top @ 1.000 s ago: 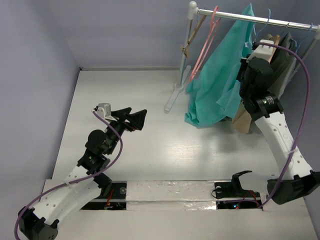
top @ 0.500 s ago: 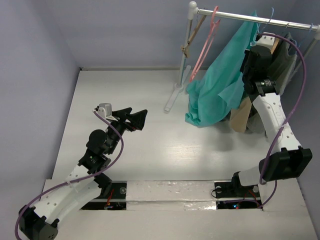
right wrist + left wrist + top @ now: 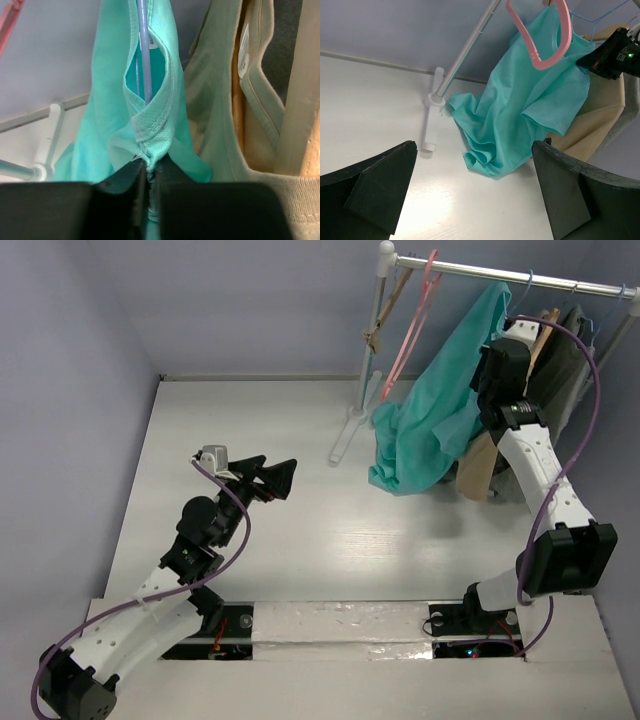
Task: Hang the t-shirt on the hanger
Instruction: Place the hanger at the clothesline, then reset both arms
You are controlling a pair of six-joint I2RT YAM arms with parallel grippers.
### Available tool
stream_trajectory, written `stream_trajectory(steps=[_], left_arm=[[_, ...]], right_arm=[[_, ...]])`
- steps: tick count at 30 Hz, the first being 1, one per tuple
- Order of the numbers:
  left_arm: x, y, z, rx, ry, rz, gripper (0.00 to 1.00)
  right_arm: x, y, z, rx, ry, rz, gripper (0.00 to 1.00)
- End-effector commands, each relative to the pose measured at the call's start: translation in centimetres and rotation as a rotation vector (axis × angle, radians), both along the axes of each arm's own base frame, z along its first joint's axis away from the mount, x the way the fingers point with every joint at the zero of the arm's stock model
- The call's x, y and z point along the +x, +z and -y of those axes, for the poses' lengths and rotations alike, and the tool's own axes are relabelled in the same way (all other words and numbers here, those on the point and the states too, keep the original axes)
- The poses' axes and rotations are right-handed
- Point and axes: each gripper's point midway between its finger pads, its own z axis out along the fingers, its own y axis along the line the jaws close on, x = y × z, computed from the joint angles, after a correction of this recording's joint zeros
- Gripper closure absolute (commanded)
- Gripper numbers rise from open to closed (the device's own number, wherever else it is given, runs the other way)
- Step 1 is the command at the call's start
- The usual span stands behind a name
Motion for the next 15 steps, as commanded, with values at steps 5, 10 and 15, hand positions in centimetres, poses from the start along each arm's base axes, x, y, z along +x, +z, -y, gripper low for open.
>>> stream_trajectory(steps=[5, 10, 15], left_arm=[[-0.2, 1.0, 0.0, -0.022, -0.001, 0.048, 0.01], [0.0, 0.9, -0.1, -0.023, 0.007, 0.044, 0.01], [0.3, 0.9, -0.4, -0.033, 0.033, 0.034, 0.01]], right_arm=[[-2.8, 3.6, -0.5, 0.084, 0.026, 0.144, 0.19], [-7.3, 6.0, -1.6, 0.175, 0.089, 0.241, 0.0], [-12.7, 7.0, -3.1, 0.282, 0.18, 0.34, 0.0]])
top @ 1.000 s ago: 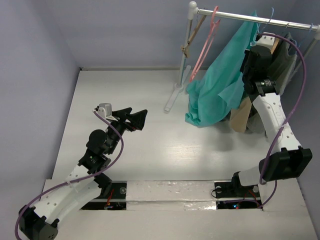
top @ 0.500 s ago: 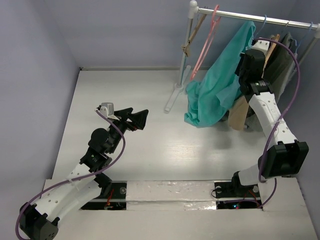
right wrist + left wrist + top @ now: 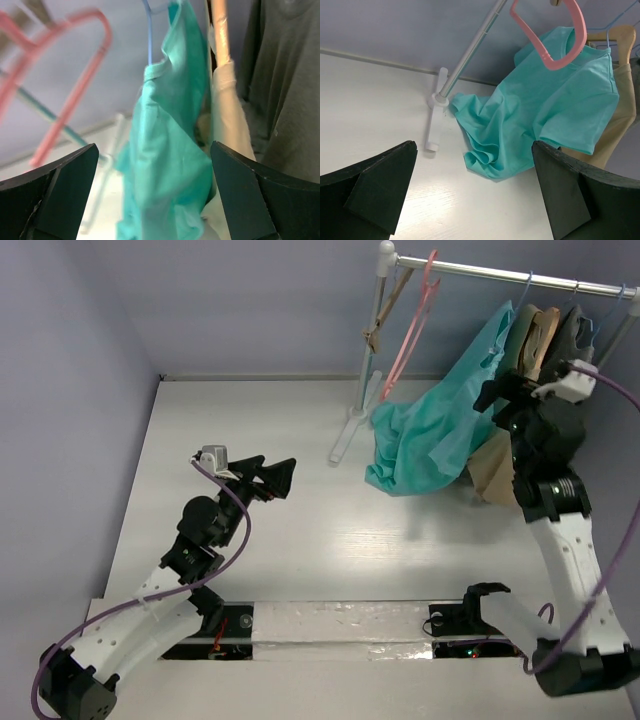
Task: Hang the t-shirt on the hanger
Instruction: Reset both arms
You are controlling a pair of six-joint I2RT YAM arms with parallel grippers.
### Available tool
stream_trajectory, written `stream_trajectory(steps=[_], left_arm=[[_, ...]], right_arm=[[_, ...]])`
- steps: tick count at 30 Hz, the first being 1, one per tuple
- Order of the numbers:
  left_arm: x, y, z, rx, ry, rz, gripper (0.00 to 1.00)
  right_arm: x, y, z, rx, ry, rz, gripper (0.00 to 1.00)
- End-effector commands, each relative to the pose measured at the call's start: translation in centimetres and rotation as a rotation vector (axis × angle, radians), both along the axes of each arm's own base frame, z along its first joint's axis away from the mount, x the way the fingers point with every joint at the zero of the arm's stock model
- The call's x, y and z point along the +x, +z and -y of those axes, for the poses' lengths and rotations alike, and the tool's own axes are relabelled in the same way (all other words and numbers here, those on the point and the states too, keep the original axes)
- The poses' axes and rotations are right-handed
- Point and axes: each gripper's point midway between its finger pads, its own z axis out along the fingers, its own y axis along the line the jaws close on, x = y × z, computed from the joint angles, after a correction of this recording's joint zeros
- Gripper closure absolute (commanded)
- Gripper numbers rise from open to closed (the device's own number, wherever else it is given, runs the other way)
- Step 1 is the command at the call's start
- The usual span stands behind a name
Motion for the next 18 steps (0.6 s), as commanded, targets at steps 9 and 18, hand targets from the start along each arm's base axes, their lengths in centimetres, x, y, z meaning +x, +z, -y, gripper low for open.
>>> stream_trajectory(steps=[9, 18], left_arm=[[-1.0, 3.8, 0.9, -0.122, -0.073, 0.041, 0.01], [-2.9, 7.3, -0.1, -0.161, -0.092, 0.066, 0.01]], right_arm=[[-11.1, 0.1, -9.8, 0.186, 0.589, 0.154, 0.0], [-23.9, 2.4, -14.9, 0.065, 1.024, 0.393, 0.0]])
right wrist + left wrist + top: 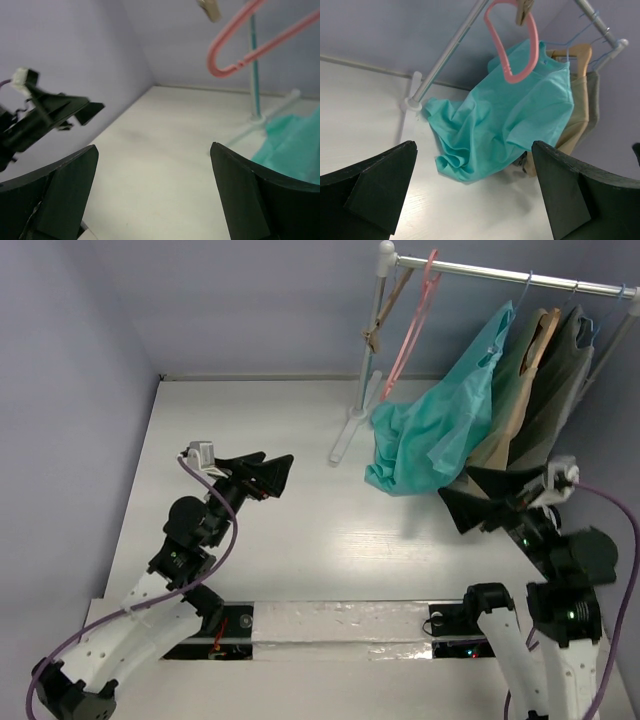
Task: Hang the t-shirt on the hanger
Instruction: Reset both arms
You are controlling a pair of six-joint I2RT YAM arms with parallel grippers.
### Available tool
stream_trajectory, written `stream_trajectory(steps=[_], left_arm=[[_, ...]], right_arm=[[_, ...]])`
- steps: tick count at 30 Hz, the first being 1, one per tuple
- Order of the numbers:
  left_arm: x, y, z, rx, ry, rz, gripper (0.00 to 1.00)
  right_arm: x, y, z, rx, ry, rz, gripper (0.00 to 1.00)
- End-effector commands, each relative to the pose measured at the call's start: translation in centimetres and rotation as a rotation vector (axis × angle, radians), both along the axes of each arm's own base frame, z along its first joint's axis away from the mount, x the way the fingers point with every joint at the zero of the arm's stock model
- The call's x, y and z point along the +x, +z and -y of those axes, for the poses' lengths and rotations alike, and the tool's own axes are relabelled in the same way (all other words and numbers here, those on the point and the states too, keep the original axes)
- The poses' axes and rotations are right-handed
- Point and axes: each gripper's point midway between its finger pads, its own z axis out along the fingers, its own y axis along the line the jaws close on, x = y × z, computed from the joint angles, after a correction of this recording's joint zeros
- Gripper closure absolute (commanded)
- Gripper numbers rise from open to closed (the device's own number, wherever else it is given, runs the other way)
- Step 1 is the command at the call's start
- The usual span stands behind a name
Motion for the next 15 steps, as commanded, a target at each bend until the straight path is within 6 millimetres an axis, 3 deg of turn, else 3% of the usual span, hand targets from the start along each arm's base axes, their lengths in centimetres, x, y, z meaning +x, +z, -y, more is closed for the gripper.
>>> stream_trajectory(steps=[1, 4, 9, 15], left_arm=[[-1.8, 4.5, -0.9, -0.056, -0.018, 0.081, 0.01], [-2.5, 5.7, -1.7, -0.055, -0.001, 0.096, 0.01], [-3.4, 6.8, -3.2, -0.061, 0.035, 0.117, 0.01], [-3.4, 6.5, -3.5, -0.071, 0.048, 0.089, 0.01]], right_arm=[[-6.6, 3.3, -1.6, -0.03, 0.152, 0.209, 0.0], [-8.5, 3.8, -1.3, -0.066, 0.138, 0.267, 0.0], [-8.2, 2.7, -0.5, -0.106, 0.074, 0.255, 0.0], [-7.7, 2.5, 0.6, -0.095, -0.004, 0.261, 0.0]])
